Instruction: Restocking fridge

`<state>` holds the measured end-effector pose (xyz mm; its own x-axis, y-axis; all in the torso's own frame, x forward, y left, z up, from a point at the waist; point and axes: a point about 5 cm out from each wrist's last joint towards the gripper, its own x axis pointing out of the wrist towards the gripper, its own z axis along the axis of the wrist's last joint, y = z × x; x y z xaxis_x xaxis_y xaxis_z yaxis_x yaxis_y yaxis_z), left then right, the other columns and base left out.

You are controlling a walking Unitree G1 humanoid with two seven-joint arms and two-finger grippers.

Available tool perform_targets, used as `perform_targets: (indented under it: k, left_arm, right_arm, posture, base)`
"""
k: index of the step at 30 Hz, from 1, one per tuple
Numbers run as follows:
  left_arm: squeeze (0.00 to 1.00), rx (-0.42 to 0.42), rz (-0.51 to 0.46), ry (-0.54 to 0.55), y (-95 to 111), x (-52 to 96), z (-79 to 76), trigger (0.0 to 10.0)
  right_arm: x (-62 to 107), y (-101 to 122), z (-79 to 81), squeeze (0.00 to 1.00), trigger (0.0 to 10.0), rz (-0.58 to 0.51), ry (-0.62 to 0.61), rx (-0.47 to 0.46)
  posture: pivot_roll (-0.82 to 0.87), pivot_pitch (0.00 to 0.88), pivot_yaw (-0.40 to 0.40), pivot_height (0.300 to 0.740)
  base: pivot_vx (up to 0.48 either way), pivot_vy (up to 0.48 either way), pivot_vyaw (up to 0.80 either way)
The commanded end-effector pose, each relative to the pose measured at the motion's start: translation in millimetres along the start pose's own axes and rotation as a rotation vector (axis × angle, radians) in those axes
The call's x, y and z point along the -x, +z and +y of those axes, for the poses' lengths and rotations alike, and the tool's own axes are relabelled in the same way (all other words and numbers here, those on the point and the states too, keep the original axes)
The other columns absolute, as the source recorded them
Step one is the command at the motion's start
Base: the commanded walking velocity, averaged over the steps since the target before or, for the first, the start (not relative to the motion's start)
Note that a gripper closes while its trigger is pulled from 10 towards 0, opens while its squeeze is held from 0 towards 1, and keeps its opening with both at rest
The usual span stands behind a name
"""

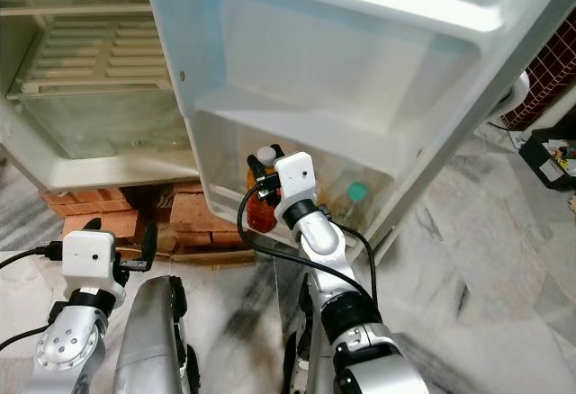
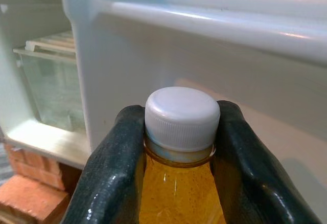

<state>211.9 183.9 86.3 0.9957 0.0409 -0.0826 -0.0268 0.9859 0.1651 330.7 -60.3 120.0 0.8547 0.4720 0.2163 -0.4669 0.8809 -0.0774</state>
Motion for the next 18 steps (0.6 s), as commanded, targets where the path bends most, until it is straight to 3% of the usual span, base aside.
perform_targets:
  k: [1,5,7,8,10,18]
  left_arm:
    - [0.00,-0.007,0.023,-0.001,-3,4.0,-0.6,10.0]
    - [0.00,-0.008,0.028,-0.003,-2,3.1,-1.2,10.0]
    - [0.00,-0.011,0.025,-0.002,-1,1.8,-1.3,10.0]
    - [0.00,-0.011,0.025,-0.002,-1,1.8,-1.3,10.0]
    - [0.00,-0.015,0.019,0.001,1,1.1,0.3,10.0]
    - [0.00,-0.024,0.017,0.004,2,0.2,2.4,10.0]
  right_arm:
    - [-7.1,17,-5.1,0.00,10.0,-0.087,-0.015,0.068]
    - [-8.8,17,-6.8,0.00,10.0,-0.089,-0.024,0.109]
    - [-8.3,15,-8.9,0.00,10.0,-0.086,-0.018,0.207]
    - [-8.3,15,-8.9,0.00,10.0,-0.086,-0.018,0.207]
    - [-12.2,26,-9.8,0.00,10.0,-0.149,-0.017,0.286]
    - [-17.3,41,-1.1,0.00,10.0,-0.248,-0.005,0.311]
  posture:
    - [0.16,0.193,-0.072,0.498]
    - [0.17,0.190,-0.072,0.498]
    - [0.18,0.187,-0.073,0.498]
    - [0.18,0.187,-0.073,0.498]
    - [0.18,0.187,-0.074,0.498]
    - [0.19,0.189,-0.074,0.498]
  base:
    - [0.000,0.000,0.00]
    - [0.000,0.000,0.00]
    - [0.000,0.000,0.00]
    - [0.000,0.000,0.00]
    - [0.000,0.000,0.00]
    - [0.000,0.000,0.00]
